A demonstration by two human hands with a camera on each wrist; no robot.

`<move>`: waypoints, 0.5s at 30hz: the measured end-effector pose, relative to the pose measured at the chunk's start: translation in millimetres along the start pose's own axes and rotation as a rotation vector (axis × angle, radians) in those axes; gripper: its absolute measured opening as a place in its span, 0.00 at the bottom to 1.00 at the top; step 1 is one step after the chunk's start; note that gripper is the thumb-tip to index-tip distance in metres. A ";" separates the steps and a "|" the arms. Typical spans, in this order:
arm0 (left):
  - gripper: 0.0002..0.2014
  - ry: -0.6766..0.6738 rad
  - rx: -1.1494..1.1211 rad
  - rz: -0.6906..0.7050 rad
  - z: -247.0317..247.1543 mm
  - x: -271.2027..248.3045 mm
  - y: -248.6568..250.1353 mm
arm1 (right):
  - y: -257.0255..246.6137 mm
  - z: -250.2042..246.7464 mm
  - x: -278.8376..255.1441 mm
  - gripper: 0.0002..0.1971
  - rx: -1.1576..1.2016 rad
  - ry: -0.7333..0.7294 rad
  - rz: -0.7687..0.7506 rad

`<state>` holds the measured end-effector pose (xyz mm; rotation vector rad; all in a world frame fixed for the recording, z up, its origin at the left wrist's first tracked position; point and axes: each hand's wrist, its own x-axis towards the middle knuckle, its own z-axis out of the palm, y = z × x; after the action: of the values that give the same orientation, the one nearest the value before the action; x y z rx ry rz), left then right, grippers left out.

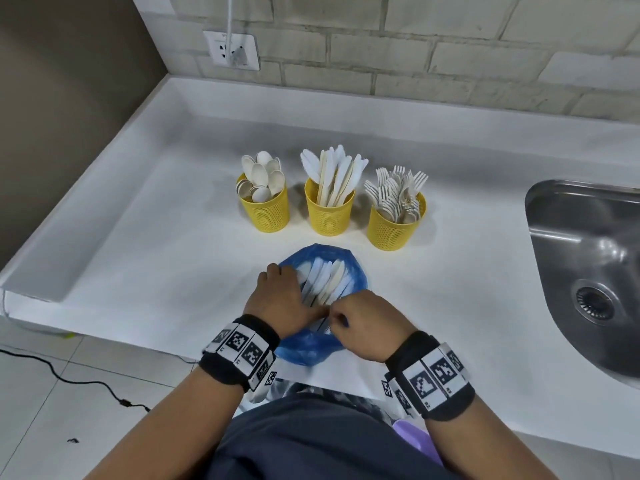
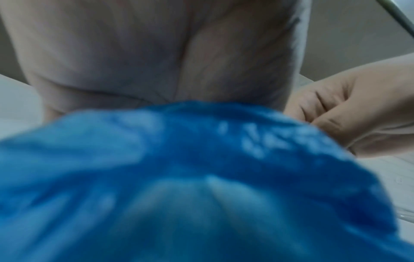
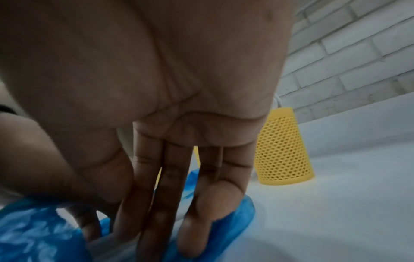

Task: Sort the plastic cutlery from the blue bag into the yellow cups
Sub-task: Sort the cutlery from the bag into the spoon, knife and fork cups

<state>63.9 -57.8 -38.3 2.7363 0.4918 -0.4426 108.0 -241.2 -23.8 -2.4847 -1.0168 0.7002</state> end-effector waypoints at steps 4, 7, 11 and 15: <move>0.45 0.003 0.003 -0.037 4.4 0.2 4.7 | 4.9 2.7 -7.0 0.13 -0.014 0.001 0.105; 0.40 -0.008 -0.066 -0.057 6.1 0.6 6.8 | 5.4 6.7 -10.2 0.13 0.008 0.016 0.137; 0.37 -0.021 -0.069 -0.060 5.4 -0.7 9.7 | 2.1 10.9 -13.2 0.17 0.070 0.014 0.161; 0.31 -0.030 -0.066 -0.040 2.2 -1.7 12.4 | 2.9 10.7 -13.6 0.12 0.106 0.023 0.203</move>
<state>66.5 -70.2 -36.5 2.6569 0.5443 -0.4688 95.1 -251.5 -29.7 -2.5188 -0.7060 0.7624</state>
